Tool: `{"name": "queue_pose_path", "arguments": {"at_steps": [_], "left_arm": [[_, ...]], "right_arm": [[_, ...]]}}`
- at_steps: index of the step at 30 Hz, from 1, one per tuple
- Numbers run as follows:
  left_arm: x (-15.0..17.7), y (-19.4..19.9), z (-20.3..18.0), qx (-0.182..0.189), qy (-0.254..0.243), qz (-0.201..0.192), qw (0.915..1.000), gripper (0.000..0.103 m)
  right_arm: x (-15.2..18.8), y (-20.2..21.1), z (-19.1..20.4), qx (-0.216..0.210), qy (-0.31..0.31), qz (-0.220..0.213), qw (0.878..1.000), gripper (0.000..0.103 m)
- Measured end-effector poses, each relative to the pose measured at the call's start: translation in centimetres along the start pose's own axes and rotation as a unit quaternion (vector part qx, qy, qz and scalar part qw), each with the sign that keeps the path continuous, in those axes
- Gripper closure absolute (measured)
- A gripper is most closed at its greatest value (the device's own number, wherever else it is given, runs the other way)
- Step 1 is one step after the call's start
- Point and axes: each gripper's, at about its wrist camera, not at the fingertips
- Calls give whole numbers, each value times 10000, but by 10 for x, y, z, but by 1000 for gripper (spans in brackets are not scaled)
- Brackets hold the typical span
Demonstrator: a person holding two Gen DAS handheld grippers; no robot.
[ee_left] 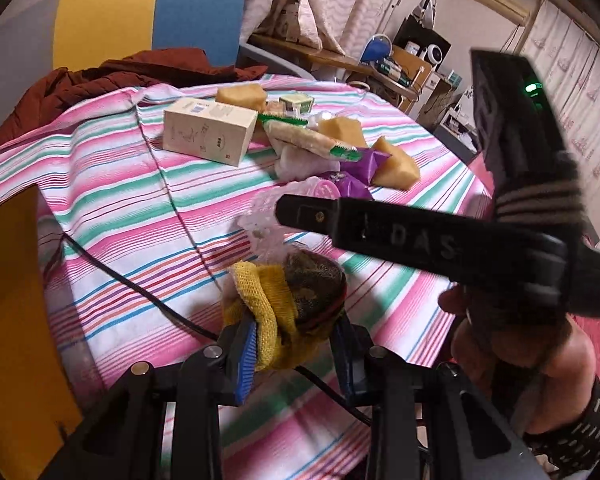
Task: Organize objects
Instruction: 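Close the right gripper on the pink clear plastic cup and lift it, then carry the glove and cup over the gold tray and open both grippers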
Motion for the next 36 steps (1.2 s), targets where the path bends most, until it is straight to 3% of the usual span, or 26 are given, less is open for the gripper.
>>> {"name": "queue_pose_path", "arguments": {"at_steps": [7,13,17,24,30,36], "left_arm": [[6,59,15,664,470,-544,9952,71],[8,110,44,745,882,-1192,9861,71],[14,136,74,538,1136,-1552,9799,71],[31,161,124,138,1595,-1891,9688,71],[46,164,164,-319,1950,-1963,9604,71],[61,162,202,-556,2284,-1877,9537,71]], "right_arm": [[4,19,0,373,11,-235,9990,60],[1,27,19,492,190,-395,9978,60],[-5,36,47,546,508,-620,9953,60],[-20,54,111,193,1128,-975,9886,60],[-19,46,175,-347,1732,-843,9807,60],[-9,13,224,-702,2082,-396,9748,60]]}}
Point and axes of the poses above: each gripper's, at about its wrist camera, not at the fingertips, and y roughly against the way its jaws point, z to its left, x to its underside, and after that the axes turned 15 degrees about y, right-handed
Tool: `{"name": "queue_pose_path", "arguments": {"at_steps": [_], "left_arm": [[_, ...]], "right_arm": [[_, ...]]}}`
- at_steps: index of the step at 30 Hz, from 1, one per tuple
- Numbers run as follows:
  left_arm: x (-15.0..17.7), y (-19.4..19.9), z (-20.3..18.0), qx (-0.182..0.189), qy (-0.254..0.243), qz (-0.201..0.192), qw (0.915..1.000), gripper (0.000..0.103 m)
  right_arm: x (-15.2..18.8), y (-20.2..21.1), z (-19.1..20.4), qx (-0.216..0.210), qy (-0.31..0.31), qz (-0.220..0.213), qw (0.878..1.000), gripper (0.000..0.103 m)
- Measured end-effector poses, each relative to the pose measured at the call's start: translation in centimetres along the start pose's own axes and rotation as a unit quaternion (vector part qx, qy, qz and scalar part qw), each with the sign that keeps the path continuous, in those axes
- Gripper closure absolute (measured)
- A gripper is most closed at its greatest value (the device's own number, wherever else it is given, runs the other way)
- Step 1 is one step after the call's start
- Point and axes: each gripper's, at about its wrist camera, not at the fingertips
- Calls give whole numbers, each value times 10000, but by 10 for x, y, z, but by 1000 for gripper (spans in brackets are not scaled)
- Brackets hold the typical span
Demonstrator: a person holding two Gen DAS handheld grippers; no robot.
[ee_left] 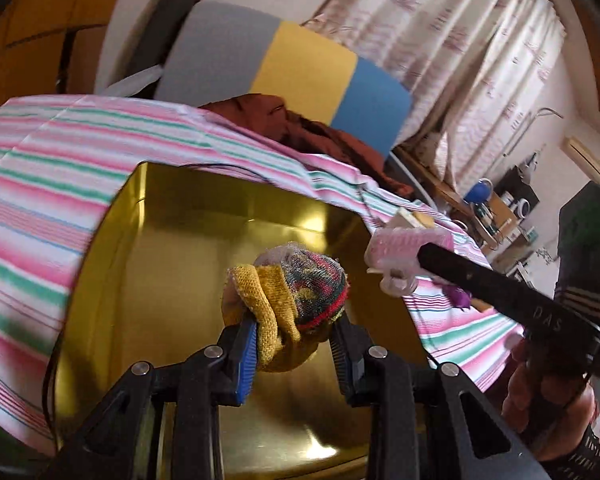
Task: Organize objects
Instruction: 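Carry the glove and cup over the gold tray and open both grippers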
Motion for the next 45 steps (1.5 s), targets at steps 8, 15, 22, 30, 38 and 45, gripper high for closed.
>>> {"name": "queue_pose_path", "arguments": {"at_steps": [8,15,22,30,38,45], "left_arm": [[-9,-11,27,-463,119,-10,9989,71],[-11,-17,40,-612,185,91,9979,71],[-14,-26,45,-718,270,239,9968,69],[-24,-18,44,-800,357,72,9961,54],[-27,-6,30,-1055,55,-155,9943,53],[-22,0,18,-1204,-6,-222,9925,53]], "right_arm": [[5,-51,14,-106,-53,540,9985,60],[9,-72,16,-124,-252,737,9969,60],[7,-79,22,-249,-281,749,9965,53],[4,-53,22,-136,-278,375,9988,32],[5,-12,4,241,-353,-61,9991,23],[17,4,-20,413,-631,-137,9971,22]]}}
Point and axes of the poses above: each gripper's, at about its wrist camera, not at the fingertips, and y roughly against the way its jaws point, z to its left, x to its underside, and after that the axes turned 15 degrees about y, right-handed
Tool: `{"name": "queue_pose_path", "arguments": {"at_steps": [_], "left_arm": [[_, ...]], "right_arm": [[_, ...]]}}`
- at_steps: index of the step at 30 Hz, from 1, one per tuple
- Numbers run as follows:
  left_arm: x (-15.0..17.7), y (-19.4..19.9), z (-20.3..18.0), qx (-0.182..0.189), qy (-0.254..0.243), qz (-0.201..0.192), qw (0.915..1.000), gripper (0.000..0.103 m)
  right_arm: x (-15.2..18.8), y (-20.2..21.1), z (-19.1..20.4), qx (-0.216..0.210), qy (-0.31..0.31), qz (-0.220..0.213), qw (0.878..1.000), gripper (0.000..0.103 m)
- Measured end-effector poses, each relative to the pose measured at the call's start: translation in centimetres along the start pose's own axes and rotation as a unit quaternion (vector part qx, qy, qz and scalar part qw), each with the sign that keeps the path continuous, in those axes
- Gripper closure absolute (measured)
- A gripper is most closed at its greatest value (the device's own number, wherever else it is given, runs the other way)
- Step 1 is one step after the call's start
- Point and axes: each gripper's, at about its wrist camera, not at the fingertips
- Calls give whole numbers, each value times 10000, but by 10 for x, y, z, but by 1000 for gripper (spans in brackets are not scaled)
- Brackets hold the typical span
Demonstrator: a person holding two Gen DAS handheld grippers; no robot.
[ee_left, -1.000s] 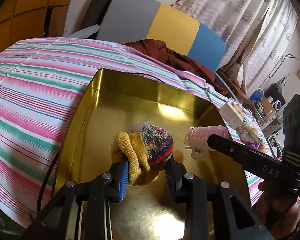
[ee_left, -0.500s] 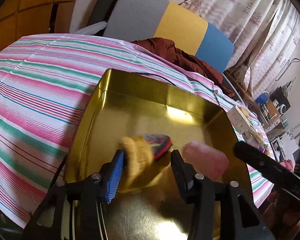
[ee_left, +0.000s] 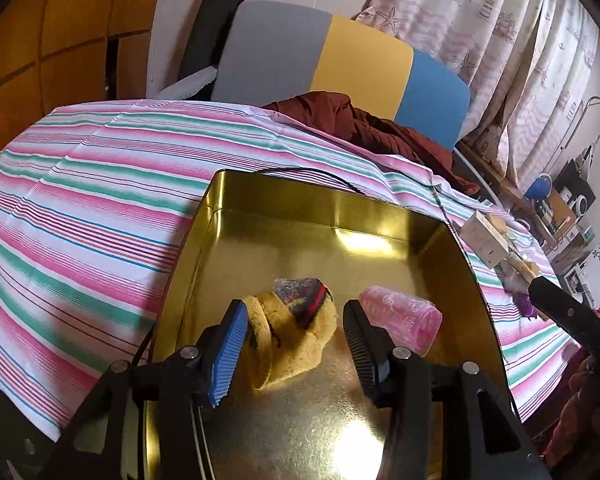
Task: Organize objects
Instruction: 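Carry the glove and cup over the gold tray and open both grippers, then grasp the purple snack packet with the right gripper while the left gripper approaches the cracker packet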
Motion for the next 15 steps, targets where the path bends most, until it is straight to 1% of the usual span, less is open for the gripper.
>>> {"name": "queue_pose_path", "arguments": {"at_steps": [4,7,9,12,15], "left_arm": [[3,5,-12,54,-61,12,10000,52],[5,10,-24,156,-158,-14,9998,52],[6,12,-34,310,-228,6,9993,52],[8,13,-46,736,-274,233,9966,52],[12,12,-58,882,-331,383,9948,52]], "right_arm": [[6,4,-15,80,-169,9,9998,21],[10,6,-25,153,-294,-7,9994,19],[13,8,-32,190,-373,-28,9991,19],[16,10,-41,219,-459,-34,9987,19],[20,11,-50,234,-525,-27,9983,19]]}}
Point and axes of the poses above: each gripper's, at about its wrist camera, not at the fingertips, and y roughly against the way its jaws point, z to its left, x to its underside, and after that the axes turned 15 degrees about y, right-handed
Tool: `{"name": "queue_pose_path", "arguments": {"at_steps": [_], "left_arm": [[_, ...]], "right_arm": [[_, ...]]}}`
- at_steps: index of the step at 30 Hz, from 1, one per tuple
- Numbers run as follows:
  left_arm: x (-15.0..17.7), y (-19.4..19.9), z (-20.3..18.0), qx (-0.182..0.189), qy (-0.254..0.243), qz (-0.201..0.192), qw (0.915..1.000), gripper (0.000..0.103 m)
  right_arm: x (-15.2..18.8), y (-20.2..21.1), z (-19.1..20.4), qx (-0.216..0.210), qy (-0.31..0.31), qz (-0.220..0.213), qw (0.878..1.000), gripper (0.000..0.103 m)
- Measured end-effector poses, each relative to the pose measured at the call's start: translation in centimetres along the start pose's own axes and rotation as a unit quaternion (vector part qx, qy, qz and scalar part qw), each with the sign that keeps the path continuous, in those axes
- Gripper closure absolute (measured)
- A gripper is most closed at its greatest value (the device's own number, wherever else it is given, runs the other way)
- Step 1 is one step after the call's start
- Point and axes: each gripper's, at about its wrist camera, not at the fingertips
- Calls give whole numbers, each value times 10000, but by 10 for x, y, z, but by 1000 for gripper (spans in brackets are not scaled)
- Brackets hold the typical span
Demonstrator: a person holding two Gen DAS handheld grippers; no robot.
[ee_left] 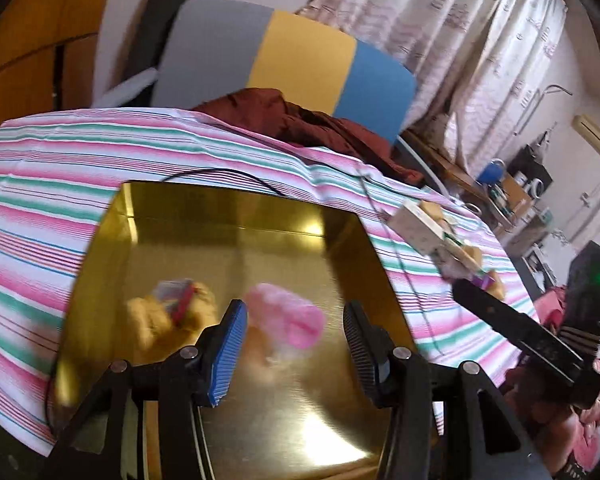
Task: Organize objects
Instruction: 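Grasp the purple snack packet with the right gripper while the left gripper approaches the cracker packet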
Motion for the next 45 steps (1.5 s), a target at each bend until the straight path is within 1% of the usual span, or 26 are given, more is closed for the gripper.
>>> {"name": "queue_pose_path", "arguments": {"at_steps": [4,8,14,16,19,23,24,29,31,34,36,37,38,40,42,44,45], "left_arm": [[5,-4,-18,-12,-226,63,9997,52],[9,-10,-31,40,-328,143,9994,52],[14,-18,-56,231,-550,109,9982,52],[15,-22,-64,233,-679,155,9973,52],[18,-29,-76,266,-804,267,9960,52],[22,-35,-87,322,-883,391,9948,52],[23,-36,-89,333,-903,410,9945,52],[31,-39,-99,377,-998,500,9930,52],[34,-41,-101,372,-1003,539,9928,52],[36,-42,-102,361,-1019,580,9925,52],[37,-43,-102,346,-1031,601,9922,52],[37,-43,-102,347,-1036,610,9921,52],[37,-44,-102,334,-1037,611,9922,52],[38,-46,-103,316,-1031,634,9921,52],[38,-49,-105,319,-1034,667,9919,52],[37,-52,-107,295,-1053,686,9916,52],[37,-54,-108,315,-1053,706,9914,52]], "right_arm": [[2,2,-12,52,-88,-18,9999,19],[6,5,-27,158,-161,-23,9997,19],[11,9,-55,378,-274,-12,9989,17],[11,11,-68,511,-284,-21,9983,17],[4,20,-96,808,-340,-146,9960,17],[-12,29,-138,1265,-477,-278,9904,17],[-15,29,-147,1307,-501,-282,9898,17],[-33,11,-193,1516,-435,-99,9874,17],[-38,-2,-207,1571,-408,96,9867,20],[-39,-28,-225,1422,-492,433,9877,25],[-34,-38,-230,1428,-508,621,9865,30],[-30,-44,-230,1381,-500,692,9867,35],[-28,-46,-229,1354,-490,714,9870,42],[-19,-45,-218,1273,-418,642,9889,49],[-13,-40,-203,1183,-300,523,9911,51],[-6,-34,-186,1003,-186,389,9940,51],[-2,-31,-177,844,-160,325,9958,51]]}}
Point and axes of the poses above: each gripper's, at about its wrist camera, not at the fingertips, and y roughly against the way its jaws point, z to its left, x to its underside, and after that the axes turned 15 degrees about y, right-handed
